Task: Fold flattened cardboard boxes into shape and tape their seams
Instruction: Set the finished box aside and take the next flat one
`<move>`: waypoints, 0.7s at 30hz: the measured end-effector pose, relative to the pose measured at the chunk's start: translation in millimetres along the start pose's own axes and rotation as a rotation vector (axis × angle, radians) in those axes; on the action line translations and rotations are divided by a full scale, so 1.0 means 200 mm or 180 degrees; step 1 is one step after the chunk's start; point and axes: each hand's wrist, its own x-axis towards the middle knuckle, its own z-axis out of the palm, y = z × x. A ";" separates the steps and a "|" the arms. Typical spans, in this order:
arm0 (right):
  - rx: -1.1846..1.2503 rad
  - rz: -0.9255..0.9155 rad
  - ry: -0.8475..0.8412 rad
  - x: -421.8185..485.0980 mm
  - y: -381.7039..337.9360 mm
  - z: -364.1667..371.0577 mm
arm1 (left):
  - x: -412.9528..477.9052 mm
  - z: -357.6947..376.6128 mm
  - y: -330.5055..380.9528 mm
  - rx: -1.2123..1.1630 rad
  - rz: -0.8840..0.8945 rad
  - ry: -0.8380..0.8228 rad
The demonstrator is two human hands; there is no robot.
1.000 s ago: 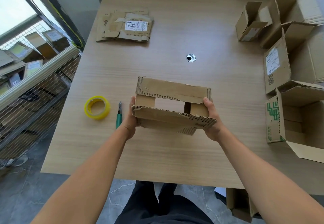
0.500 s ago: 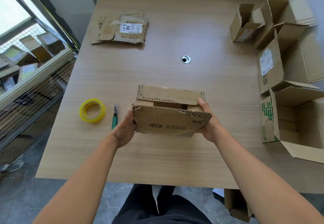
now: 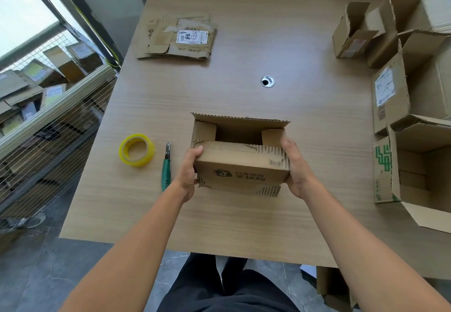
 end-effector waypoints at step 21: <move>-0.1570 -0.1370 0.0461 -0.06 0.29 -0.08 | -0.10 -0.13 -0.28 0.1274 0.0463 0.0407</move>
